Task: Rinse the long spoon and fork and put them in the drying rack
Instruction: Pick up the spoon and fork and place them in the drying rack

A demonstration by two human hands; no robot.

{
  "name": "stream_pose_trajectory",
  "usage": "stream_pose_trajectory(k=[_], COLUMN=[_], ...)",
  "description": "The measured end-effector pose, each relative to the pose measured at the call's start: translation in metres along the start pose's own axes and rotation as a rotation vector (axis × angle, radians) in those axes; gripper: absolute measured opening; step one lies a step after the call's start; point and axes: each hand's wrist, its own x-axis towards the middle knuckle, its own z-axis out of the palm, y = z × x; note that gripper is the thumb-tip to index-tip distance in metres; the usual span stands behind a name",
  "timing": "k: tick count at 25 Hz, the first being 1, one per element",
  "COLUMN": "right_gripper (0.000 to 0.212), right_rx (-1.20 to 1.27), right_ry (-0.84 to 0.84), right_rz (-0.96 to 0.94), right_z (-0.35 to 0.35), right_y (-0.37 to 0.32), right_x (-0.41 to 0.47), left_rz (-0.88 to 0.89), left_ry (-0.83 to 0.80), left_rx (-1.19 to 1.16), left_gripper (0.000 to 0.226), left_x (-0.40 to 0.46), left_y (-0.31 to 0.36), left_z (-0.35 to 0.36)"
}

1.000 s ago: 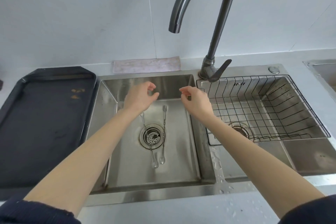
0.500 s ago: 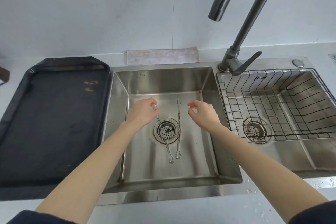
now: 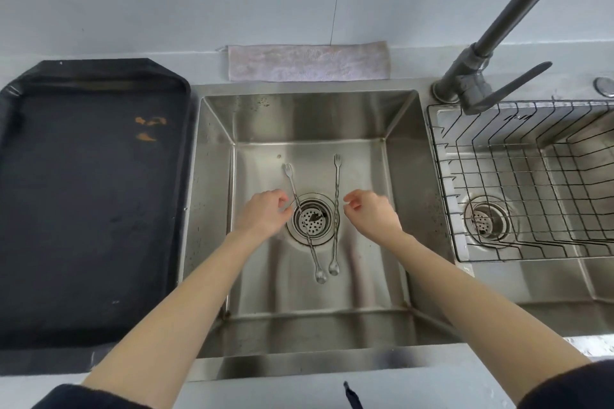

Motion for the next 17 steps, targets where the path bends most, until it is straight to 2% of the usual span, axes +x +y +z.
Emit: stream_pose_trajectory(k=[17], right_gripper=[0.026], right_rx=[-0.038], right_ry=[-0.124], right_rz=[0.185], right_z=[0.049], right_y=[0.019], right_x=[0.036], left_rz=[-0.147], left_ry=[-0.136], left_rx=[-0.092], left_gripper=[0.028], left_x=[0.030], left_y=[-0.017], left_z=[0.058])
